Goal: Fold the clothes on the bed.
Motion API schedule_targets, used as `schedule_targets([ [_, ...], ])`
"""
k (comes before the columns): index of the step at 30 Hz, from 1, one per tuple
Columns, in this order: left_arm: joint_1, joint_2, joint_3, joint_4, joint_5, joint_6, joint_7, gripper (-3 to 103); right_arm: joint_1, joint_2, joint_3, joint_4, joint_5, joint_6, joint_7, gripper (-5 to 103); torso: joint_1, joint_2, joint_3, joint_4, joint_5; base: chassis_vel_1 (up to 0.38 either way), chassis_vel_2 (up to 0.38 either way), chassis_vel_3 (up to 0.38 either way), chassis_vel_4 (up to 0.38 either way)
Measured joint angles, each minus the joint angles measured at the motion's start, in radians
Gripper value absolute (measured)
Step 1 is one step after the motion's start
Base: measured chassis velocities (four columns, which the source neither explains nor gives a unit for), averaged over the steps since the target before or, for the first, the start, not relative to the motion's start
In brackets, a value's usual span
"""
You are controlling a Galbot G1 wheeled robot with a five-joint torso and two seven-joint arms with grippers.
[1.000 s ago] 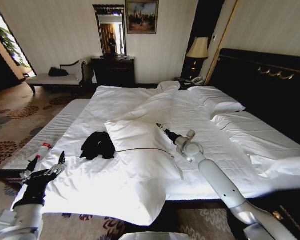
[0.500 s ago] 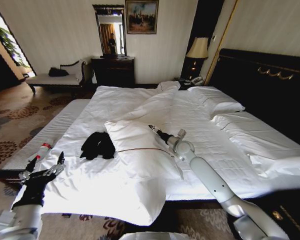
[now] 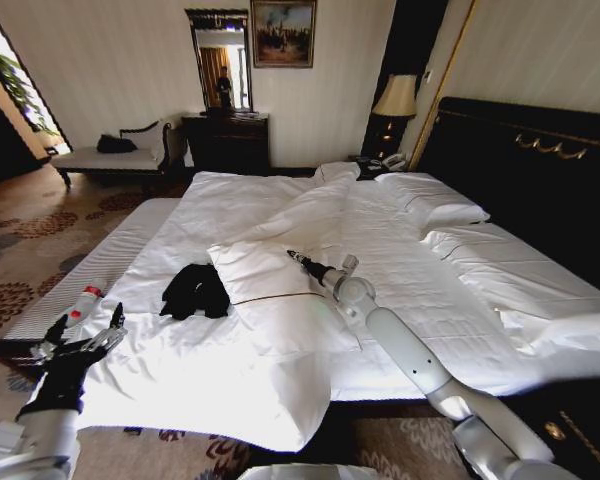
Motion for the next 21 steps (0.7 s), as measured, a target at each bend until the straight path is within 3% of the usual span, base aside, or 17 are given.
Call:
schedule_targets([
  [3, -0.001, -0.005, 0.006, 0.000, 0.006, 0.000, -0.001, 100, 0.001, 0.004, 0.000, 0.000, -0.006, 0.034, -0.040, 19, 0.000, 0.000, 0.000, 0.0001, 0.0001, 0.000, 0.000, 0.000, 0.000],
  [5, -0.001, -0.006, 0.007, 0.000, 0.009, -0.001, -0.001, 100, -0.001, 0.006, 0.001, 0.000, -0.009, 0.046, -0.052, 19, 0.000, 0.000, 0.000, 0.0001, 0.0001, 0.000, 0.000, 0.000, 0.000],
  [10, 0.000, -0.009, 0.007, 0.000, 0.013, -0.002, -0.002, 100, -0.029, 0.021, 0.021, 0.013, -0.029, 0.111, -0.088, 2, 0.000, 0.000, 0.000, 0.0004, 0.0002, 0.000, 0.000, 0.000, 0.000],
  [17, -0.005, -0.008, 0.012, 0.000, 0.013, -0.003, -0.003, 100, -0.095, 0.000, 0.090, 0.100, -0.041, 0.170, -0.106, 1, 0.000, 0.000, 0.000, 0.0003, 0.0001, 0.000, 0.000, 0.000, 0.000],
  [21, -0.016, -0.008, 0.030, 0.000, 0.017, -0.002, -0.003, 100, -0.189, -0.061, 0.193, 0.202, -0.050, 0.224, -0.110, 1, 0.000, 0.000, 0.000, 0.0002, 0.0001, 0.000, 0.000, 0.000, 0.000],
])
